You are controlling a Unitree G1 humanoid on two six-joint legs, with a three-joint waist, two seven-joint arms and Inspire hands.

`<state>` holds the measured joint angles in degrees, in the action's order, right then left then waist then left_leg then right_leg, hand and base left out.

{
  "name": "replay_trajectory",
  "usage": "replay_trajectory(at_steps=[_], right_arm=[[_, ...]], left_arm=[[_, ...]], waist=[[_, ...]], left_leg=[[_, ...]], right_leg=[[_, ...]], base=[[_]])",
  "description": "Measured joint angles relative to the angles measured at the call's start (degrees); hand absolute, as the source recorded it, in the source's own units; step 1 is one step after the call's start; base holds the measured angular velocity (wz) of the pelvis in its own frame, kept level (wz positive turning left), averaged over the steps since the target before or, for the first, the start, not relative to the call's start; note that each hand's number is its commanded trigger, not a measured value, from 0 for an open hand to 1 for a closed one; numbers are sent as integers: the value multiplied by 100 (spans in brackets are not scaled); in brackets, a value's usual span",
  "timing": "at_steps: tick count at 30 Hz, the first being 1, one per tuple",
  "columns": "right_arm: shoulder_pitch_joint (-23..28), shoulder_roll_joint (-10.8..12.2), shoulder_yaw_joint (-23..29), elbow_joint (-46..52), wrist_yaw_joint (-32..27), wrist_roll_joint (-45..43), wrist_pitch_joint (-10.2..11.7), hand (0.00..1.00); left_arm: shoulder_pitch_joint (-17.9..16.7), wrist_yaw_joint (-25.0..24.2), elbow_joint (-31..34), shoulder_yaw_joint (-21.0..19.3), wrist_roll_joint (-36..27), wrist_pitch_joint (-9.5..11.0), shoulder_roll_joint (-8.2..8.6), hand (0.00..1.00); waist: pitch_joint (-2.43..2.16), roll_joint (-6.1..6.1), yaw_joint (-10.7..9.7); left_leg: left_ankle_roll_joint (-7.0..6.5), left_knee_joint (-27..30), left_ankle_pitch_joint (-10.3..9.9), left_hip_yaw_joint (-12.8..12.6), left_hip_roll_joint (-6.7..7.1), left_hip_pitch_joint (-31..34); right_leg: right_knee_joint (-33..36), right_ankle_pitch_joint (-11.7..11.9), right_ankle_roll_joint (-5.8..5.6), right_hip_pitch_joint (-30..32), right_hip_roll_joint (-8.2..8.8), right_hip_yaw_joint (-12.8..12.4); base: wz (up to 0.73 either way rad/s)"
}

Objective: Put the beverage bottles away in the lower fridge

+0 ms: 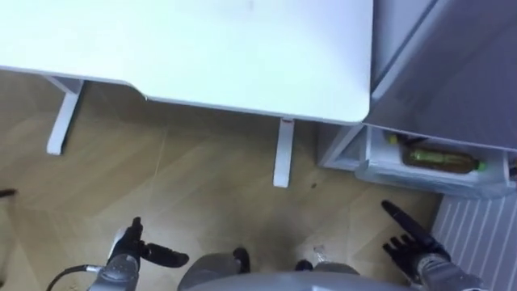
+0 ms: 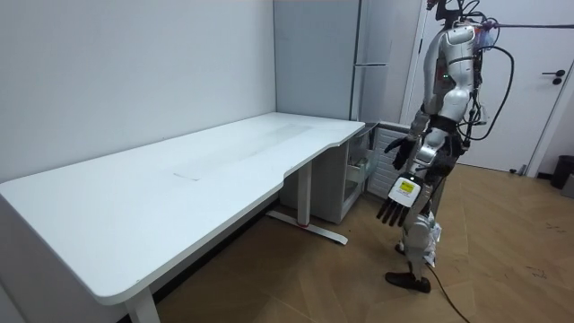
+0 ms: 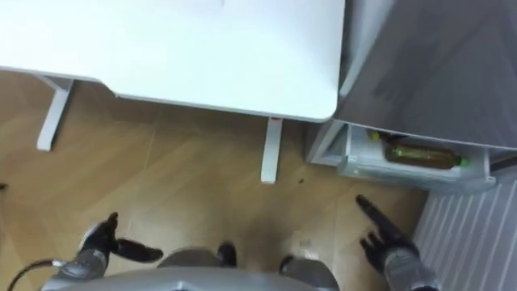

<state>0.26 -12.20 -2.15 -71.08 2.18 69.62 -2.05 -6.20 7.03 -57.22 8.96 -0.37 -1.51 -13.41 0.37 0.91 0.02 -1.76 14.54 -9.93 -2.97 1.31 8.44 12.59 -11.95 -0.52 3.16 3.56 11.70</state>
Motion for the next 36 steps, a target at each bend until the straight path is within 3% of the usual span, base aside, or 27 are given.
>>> replay_trajectory(at_steps=[8, 15, 19, 24, 33, 36], right_arm=[[185, 164, -44, -243, 37, -696, 1, 0], [612, 394, 243, -209, -29, -722, -3, 0], [587, 404, 603, -453, -140, -1099, -3, 0], [639, 428, 851, -510, -319, -2278, -5, 0], [628, 419, 831, -374, -769, -4774, -55, 0], [640, 417, 786, -256, -866, -5211, -50, 0]], left_arm=[[-23, 17, -29, -16, -8, 139, 250, 0], [-278, 25, -34, -453, -6, 139, 439, 0], [-279, 25, -378, -730, 4, 149, 572, 0], [-468, 17, -479, -1191, 268, 152, 598, 0], [-479, 22, -589, -1248, 900, -88, 572, 0], [-474, 22, -590, -1268, 1131, -114, 578, 0]], waist=[[21, 12, -111], [-25, -59, -167], [-3, -99, -252], [-9, -99, -319], [-4, -32, -283], [-7, -16, -284]], left_leg=[[18, -339, -15, -186, 1, -608], [52, -465, -52, -297, -53, -947], [61, -487, -57, -309, -57, -1120], [64, -463, -59, -280, -52, -1285], [64, -473, -59, -300, -51, -1302], [67, -479, -61, -294, -50, -1299]], right_leg=[[-120, 6, -11, -414, -14, -202], [-199, 30, -22, -662, -78, -330], [-207, 30, -19, -814, -87, -358], [-317, -1, -14, -1001, -91, -391], [-300, -2, -14, -1005, -97, -416], [-298, -2, -14, -1005, -98, -423]], base=[[-13], [-11], [-6], [1], [-1], [0]])
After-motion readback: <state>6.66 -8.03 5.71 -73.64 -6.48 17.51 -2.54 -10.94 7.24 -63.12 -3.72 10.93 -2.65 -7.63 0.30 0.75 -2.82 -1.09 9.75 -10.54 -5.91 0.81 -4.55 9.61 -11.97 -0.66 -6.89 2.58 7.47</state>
